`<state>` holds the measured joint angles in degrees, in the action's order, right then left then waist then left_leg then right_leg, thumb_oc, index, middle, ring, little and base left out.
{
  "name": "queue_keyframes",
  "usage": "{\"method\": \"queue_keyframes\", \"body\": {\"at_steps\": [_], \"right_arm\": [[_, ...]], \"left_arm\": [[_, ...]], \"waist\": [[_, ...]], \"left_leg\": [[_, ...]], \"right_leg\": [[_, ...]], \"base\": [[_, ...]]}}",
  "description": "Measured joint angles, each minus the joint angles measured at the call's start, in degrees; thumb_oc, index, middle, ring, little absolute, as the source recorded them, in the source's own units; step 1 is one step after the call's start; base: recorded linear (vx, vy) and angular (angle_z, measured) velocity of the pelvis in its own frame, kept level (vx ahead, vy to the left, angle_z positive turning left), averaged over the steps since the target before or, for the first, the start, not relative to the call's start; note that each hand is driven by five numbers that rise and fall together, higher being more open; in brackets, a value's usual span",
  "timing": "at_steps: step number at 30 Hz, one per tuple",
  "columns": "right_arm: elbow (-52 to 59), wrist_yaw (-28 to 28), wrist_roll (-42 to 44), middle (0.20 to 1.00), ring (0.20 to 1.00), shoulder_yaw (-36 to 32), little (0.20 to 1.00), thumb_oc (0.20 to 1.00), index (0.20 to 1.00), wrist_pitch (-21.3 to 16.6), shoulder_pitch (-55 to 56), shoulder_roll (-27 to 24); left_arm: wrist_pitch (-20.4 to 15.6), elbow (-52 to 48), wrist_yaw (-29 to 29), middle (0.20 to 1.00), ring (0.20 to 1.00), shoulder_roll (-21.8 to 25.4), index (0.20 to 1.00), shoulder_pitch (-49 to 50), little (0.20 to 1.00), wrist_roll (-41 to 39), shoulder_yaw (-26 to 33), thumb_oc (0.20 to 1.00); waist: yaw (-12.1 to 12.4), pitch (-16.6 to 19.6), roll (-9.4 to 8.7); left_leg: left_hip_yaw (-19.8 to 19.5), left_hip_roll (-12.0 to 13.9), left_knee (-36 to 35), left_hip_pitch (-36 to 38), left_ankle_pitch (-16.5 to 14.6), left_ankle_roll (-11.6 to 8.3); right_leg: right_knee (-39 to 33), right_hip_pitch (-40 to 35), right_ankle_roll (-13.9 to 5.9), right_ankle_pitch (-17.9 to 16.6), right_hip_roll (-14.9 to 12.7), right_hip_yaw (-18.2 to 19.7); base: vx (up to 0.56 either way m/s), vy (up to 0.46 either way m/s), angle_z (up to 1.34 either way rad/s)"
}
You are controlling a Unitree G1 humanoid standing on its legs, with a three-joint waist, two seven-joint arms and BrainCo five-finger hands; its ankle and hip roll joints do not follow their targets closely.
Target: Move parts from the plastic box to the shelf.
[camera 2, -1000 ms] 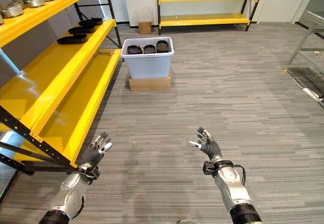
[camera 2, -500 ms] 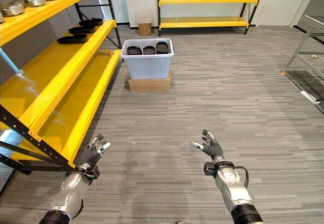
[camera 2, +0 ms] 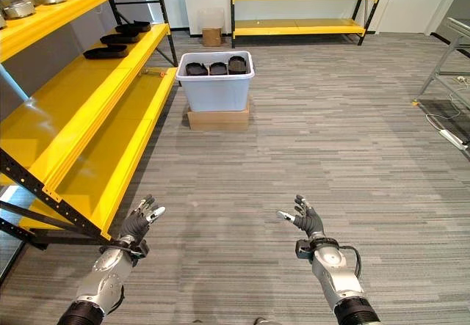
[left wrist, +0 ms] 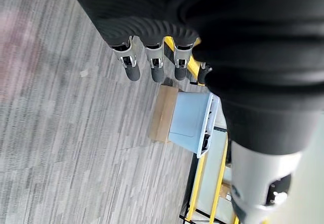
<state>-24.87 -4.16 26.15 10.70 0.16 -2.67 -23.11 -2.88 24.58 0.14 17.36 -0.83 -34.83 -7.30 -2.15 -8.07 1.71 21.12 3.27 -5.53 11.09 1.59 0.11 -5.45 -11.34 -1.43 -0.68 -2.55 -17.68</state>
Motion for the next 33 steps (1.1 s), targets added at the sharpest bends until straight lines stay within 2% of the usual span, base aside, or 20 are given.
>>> {"method": "queue_keyframes", "body": {"at_steps": [6, 11, 18, 22, 28, 32, 33], "right_arm": [[0.0, 1.8, 0.1, 1.0, 1.0, 0.0, 1.0, 1.0, 1.0, -0.1, 0.2, 0.0], [0.3, 3.7, 0.1, 1.0, 1.0, -0.2, 1.0, 1.0, 1.0, -1.2, 0.2, 0.0], [0.4, 5.2, 0.8, 1.0, 1.0, -0.2, 1.0, 1.0, 1.0, -1.9, 0.1, 0.0], [0.4, 6.3, 3.0, 1.0, 1.0, -0.2, 1.0, 1.0, 1.0, -1.8, 0.1, 0.0], [0.4, 6.2, 3.0, 1.0, 1.0, 0.2, 1.0, 1.0, 1.0, -1.8, -0.4, 0.4], [0.3, 5.5, 3.0, 1.0, 1.0, 0.5, 1.0, 1.0, 1.0, -1.9, -2.0, 0.4], [0.4, 5.0, 3.1, 1.0, 1.0, 0.5, 1.0, 1.0, 1.0, -1.9, -2.6, 0.5]], "left_arm": [[0.5, 0.0, 0.1, 1.0, 1.0, 0.0, 1.0, 0.0, 1.0, 0.0, 0.1, 1.0], [2.6, 0.0, -0.2, 1.0, 1.0, 0.1, 1.0, 0.0, 1.0, 0.0, 0.2, 1.0], [2.7, 0.6, -2.3, 1.0, 1.0, 1.1, 1.0, -0.1, 1.0, 0.6, 0.1, 1.0], [2.7, 2.0, -2.8, 1.0, 1.0, 1.4, 1.0, -1.0, 1.0, 0.6, 0.1, 1.0], [2.7, 2.0, -3.9, 1.0, 1.0, 2.1, 1.0, -1.2, 1.0, 0.6, 0.0, 1.0], [2.7, 2.3, -4.0, 1.0, 1.0, 2.4, 1.0, -2.3, 1.0, 2.4, -0.4, 1.0], [2.7, 2.5, -4.0, 1.0, 1.0, 2.6, 1.0, -3.1, 1.0, 2.4, -0.9, 1.0]], "waist": [[0.0, -0.5, 0.17], [0.1, -1.0, 0.29], [0.1, -2.0, 0.31], [0.0, -3.6, 0.43], [0.3, -4.5, -0.42], [0.3, -5.1, 0.25], [0.3, -5.4, 0.33]], "left_leg": [[-0.7, -0.4, -0.1, 0.0, 0.0, 0.06], [-1.2, -0.8, -0.1, -0.1, -0.1, 0.25], [-1.3, -1.4, -0.1, -0.1, -0.4, 0.88], [-1.4, -2.2, -0.1, -0.1, -0.7, 1.86], [-1.6, -3.8, -0.1, -0.1, -1.3, 3.44], [-1.7, -4.4, -0.1, -0.1, -1.8, 4.51], [-1.7, -4.8, -0.1, -0.1, -2.0, 5.0]], "right_leg": [[0.2, -0.3, -0.05, 0.0, -0.4, -0.6], [0.2, -0.3, -0.23, -0.2, -0.7, -0.6], [1.0, -0.1, -0.7, -0.1, -1.4, -0.8], [4.5, 1.3, -1.52, 1.1, -2.8, -0.8], [10.4, 4.1, -3.06, 2.9, -5.5, -0.7], [15.7, 6.6, -3.41, 3.2, -7.0, -0.6], [18.3, 7.8, -4.1, 3.5, -7.7, -0.6]], "base": [[0.02, 0.063, 0.06], [0.02, 0.138, 0.03], [0.0, 0.139, 0.01], [0.01, 0.145, 0.04], [0.02, 0.14, 0.04], [0.03, 0.145, 0.02], [0.03, 0.182, 0.0]]}}
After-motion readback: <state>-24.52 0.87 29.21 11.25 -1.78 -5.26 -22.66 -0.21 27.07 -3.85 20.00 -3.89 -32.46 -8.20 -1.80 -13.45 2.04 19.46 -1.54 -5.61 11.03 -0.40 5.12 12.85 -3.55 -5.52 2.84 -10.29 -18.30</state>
